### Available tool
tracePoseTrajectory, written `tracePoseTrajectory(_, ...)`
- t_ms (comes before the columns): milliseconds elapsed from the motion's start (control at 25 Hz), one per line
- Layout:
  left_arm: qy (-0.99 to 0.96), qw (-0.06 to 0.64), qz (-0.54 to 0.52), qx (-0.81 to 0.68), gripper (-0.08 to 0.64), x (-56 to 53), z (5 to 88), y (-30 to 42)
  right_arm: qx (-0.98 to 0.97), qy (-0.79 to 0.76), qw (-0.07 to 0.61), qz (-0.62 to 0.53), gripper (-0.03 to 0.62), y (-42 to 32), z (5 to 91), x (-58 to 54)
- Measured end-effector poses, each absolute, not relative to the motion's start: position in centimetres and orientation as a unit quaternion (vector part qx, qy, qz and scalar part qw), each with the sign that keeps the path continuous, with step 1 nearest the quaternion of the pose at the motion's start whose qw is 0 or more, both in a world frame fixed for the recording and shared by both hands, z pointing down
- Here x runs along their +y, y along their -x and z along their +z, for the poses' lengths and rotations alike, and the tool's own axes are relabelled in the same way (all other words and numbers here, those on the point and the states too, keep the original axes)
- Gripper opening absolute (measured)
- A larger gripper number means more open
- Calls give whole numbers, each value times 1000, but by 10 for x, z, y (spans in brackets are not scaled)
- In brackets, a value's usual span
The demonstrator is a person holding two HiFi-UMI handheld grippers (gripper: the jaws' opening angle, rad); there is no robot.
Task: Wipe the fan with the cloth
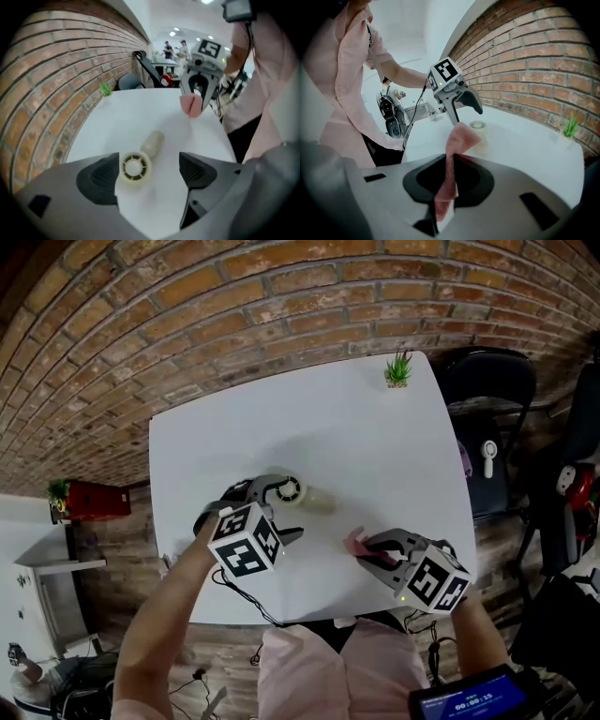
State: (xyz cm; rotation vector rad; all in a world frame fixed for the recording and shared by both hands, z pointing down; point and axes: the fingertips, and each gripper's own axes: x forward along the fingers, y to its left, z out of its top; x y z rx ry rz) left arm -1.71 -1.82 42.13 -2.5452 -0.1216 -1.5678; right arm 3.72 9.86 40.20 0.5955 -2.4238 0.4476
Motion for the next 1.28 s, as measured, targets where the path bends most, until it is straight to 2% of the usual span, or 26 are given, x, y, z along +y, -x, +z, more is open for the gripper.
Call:
tracePoseTrajectory(80, 821, 134, -550, -78, 397, -37, 434, 21, -912, -222, 297, 176, 37, -32, 403, 99)
tracePoseTrajectory(160, 805, 160, -560, -114, 405, -48, 445, 19, -912, -217, 297, 184, 37, -27, 405, 101)
tracePoseTrajectory(440, 765, 155, -584, -224, 410, -47, 476, 12, -905, -215, 305, 205, 37, -20, 415, 96)
tracePoseTrajectory(600, 746, 180, -596, -236, 405, -47, 494, 17, -900, -217, 310, 215, 37, -19, 416, 89)
tracePoseTrajectory(640, 744, 180, -599, -235, 379, -46, 495, 18, -900, -217, 307, 219, 37, -17, 418, 88)
tracePoseTrajectory(920, 769, 45, -611, -181, 379, -16, 488, 13, -886, -236, 269, 294, 37, 2, 433, 78)
tracePoseTrajectory(1120, 761, 71, -619, -179, 379, -12, 491, 14, -865, -241, 278, 341, 35, 16, 456, 71)
tracePoseTrajectory(1280, 764, 66, -616, -179, 379, -11, 492, 14, -849, -261, 281, 363, 35, 29, 467, 62)
